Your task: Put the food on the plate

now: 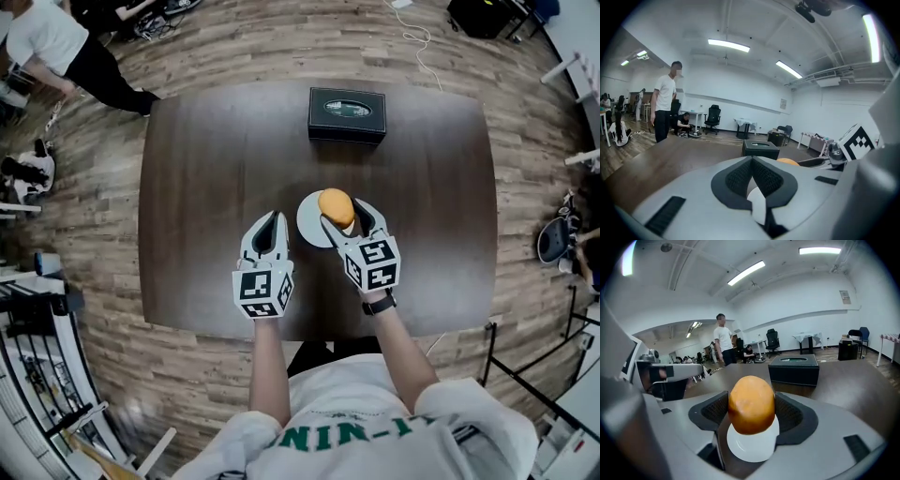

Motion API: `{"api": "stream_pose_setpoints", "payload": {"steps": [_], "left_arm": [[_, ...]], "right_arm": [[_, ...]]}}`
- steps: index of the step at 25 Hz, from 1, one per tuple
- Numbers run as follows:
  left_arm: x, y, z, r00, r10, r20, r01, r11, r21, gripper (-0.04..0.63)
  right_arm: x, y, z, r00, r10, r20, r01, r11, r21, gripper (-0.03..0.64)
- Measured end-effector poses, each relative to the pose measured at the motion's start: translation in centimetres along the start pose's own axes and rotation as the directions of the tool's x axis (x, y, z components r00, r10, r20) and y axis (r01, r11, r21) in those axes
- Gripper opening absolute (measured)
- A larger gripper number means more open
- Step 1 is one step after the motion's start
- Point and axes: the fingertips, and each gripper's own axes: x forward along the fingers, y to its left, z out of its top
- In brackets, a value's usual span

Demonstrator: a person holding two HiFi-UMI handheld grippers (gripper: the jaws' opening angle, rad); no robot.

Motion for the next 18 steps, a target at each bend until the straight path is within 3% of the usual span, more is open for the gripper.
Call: {"api": "stream_pose_setpoints", "payload": {"steps": [14, 18], "left_arm": [[3.5, 1.7, -6.5, 0.998, 0.009, -0.070, -0.014, 0.997, -0.072, 0.011], [4.0, 1.7, -7.7, 0.996, 0.007, -0.089, -0.014, 0.996, -0.084, 0.011]], "right_arm": [[6.7, -0.9, -6.1, 0.992, 0.031, -0.119, -0.035, 0.999, -0.028, 0.321], [7.9, -1.1, -8.1, 0.981, 0.022, -0.191, -0.030, 0.999, -0.037, 0.321]]}}
